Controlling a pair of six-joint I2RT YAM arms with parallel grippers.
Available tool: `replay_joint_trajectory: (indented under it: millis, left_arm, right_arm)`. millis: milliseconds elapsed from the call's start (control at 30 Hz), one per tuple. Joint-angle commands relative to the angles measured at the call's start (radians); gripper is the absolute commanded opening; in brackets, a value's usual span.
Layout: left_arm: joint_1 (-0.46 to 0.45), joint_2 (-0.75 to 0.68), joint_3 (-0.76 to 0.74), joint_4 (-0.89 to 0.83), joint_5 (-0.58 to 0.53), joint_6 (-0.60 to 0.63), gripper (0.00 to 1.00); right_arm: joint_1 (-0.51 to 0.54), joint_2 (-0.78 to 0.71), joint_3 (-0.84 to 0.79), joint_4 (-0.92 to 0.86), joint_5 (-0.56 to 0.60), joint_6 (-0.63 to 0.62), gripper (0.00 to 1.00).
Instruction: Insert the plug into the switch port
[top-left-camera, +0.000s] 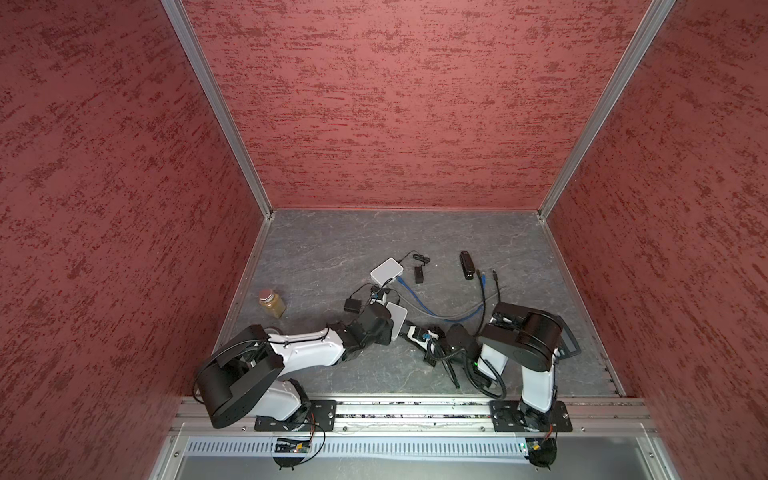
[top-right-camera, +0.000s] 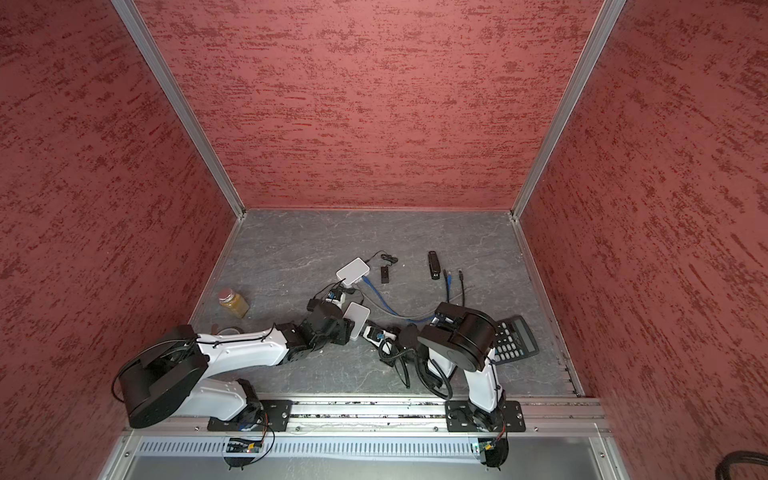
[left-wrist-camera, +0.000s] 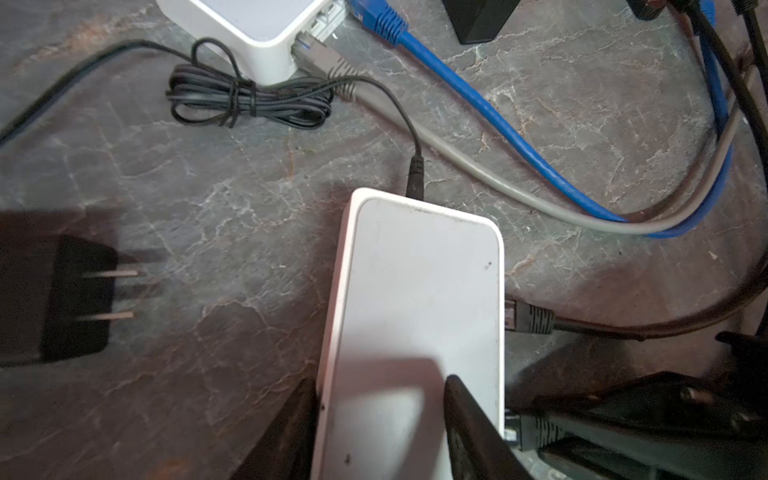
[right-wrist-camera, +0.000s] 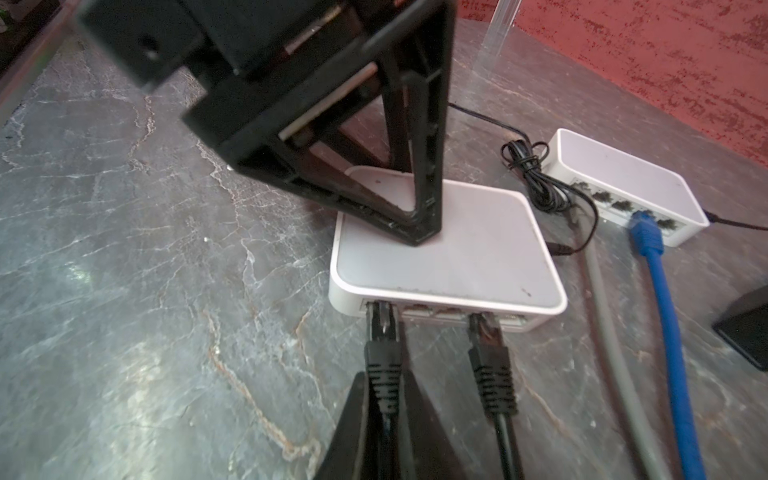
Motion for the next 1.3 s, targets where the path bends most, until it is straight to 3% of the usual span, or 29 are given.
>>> replay_joint_trajectory:
  millis: [0,400,600,867,1067,1267]
  left_arm:
    - [-0.085,0.01,0.055,0.221,0.28,-0.011,0.49]
    - [-0.089,0.045,0.025,0.279,0.283,-0.155,0.47]
    - [-0.109,0.079,0.024,0.352,0.351,-0.105,0.47]
    - [-0.119,0.115,0.053,0.338,0.336,-0.096,0.48]
    - [-0.071,0.065,0.05,0.232,0.261,-0.083,0.51]
    - [-0.011,-0.024,0.05,0.135,0.237,-0.031,0.68]
  right_arm:
    - [0.017,-0.047,0.104,0.094,-0.016,-0.014,0.0]
    - [0.018,-0.069,0.12,0.146,0.009,-0.028,0.0]
    - [0.025,-0.091,0.152,0.07,-0.079,-0.049,0.0]
    - [0.03,-0.103,0.174,0.024,-0.048,-0.061,0.0]
    - [0.029,-0.075,0.156,-0.009,-0.003,-0.065,0.0]
    - [0.023,-0.066,0.116,-0.026,0.018,-0.04,0.0]
